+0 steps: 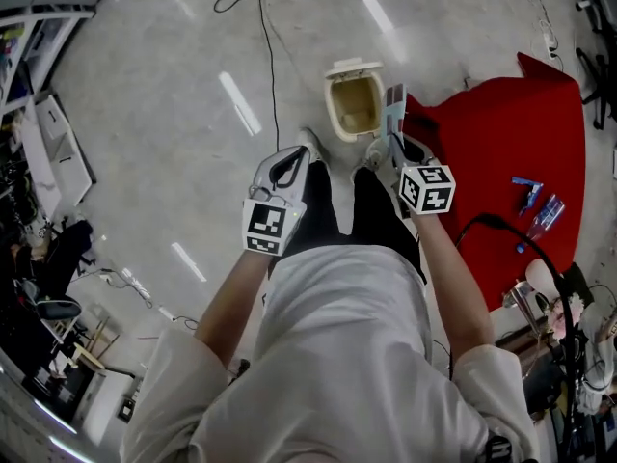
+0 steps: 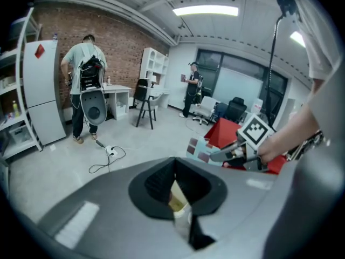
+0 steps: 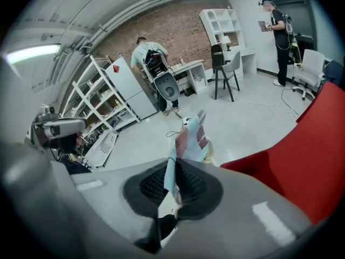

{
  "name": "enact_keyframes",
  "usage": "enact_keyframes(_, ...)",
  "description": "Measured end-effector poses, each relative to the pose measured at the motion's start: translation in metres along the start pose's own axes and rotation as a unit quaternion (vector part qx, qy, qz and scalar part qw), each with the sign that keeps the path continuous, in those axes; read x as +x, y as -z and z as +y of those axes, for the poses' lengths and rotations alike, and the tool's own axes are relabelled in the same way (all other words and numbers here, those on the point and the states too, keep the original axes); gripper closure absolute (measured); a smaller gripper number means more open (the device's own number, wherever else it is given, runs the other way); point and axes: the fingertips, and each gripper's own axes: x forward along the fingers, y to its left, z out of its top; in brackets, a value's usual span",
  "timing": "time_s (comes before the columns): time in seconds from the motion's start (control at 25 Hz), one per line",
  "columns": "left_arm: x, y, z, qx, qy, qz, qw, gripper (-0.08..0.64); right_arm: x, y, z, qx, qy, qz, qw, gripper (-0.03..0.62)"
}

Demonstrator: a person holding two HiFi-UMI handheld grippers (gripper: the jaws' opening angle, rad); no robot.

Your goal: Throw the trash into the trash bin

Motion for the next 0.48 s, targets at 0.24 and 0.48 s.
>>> enact_keyframes(0.24,0.020,0.025,0.017,0.020,0.002,0.009,0.9998,0.554,0.062,0.042,-0.007,0.021,-0.014,0.030,0.999,0.588)
enact_keyframes(0.48,0.052,0.062,0.026,0.023,0.011,0.024,0.9994,0.555,0.134,0.087,-0.028,0.053,-0.019,0.056,0.997,0.588)
